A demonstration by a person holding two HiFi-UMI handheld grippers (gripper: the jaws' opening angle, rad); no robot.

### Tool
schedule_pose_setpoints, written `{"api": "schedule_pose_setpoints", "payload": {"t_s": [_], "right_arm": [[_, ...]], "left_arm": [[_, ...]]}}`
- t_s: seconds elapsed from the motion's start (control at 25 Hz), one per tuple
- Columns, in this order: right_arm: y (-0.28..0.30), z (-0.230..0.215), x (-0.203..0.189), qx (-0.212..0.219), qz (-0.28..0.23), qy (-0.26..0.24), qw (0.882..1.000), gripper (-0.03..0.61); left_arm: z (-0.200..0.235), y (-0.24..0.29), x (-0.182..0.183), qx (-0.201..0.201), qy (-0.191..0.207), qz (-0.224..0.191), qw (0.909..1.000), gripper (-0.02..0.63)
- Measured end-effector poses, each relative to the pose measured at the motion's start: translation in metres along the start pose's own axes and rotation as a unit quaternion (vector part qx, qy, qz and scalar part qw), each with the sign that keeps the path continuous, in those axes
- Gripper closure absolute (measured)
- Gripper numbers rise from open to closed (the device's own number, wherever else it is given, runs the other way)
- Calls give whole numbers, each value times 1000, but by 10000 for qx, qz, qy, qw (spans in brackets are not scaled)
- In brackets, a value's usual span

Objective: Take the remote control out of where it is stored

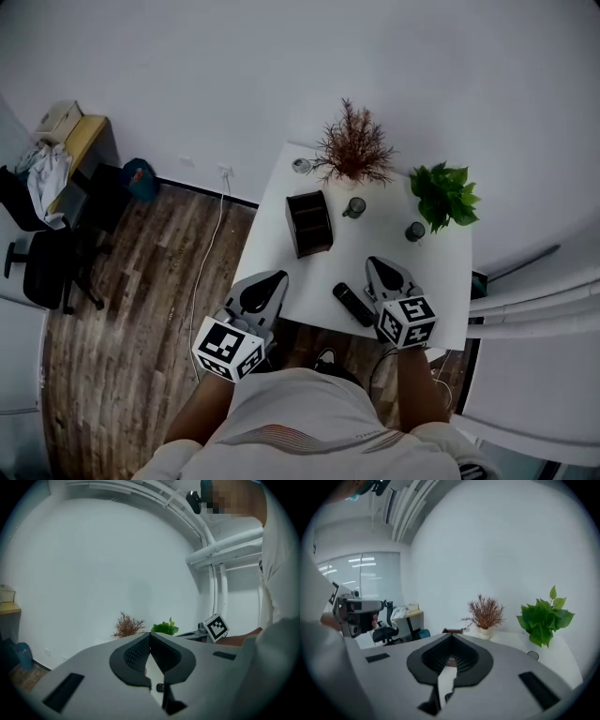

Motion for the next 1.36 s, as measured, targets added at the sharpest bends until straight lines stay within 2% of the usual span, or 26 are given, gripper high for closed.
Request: {"api": "schedule_pose_setpoints", "payload": {"t_s": [0.24,0.44,0.72,0.92,1.36], "right_arm": [[-48,10,28,-22,-946,-222,9953,566],[-74,9,40,-84,-1280,-416,9909,566],[-75,10,41,26,-1402,-446,9891,566],[-69,13,40,216,-1284,-507,9902,566],[-64,20,37,322,-1129,-522,9917,566]], "left_arm": [[-25,11,8,-56,192,-100,9998,604],[-41,19,11,-37,272,-175,9995,605],[-48,16,15,72,364,-243,9990,606],[-49,14,18,156,400,-251,9988,606],[-51,8,20,170,431,-262,9986,604]]}}
Point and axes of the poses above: the fingertips, and each gripper's own axes: y forward along the fingers, z to its left, x out of its top, the point moved 8 cm from there along -y, backward along the fingers, and after that the axes turned 6 degrees about x, right-handed, at the moved point
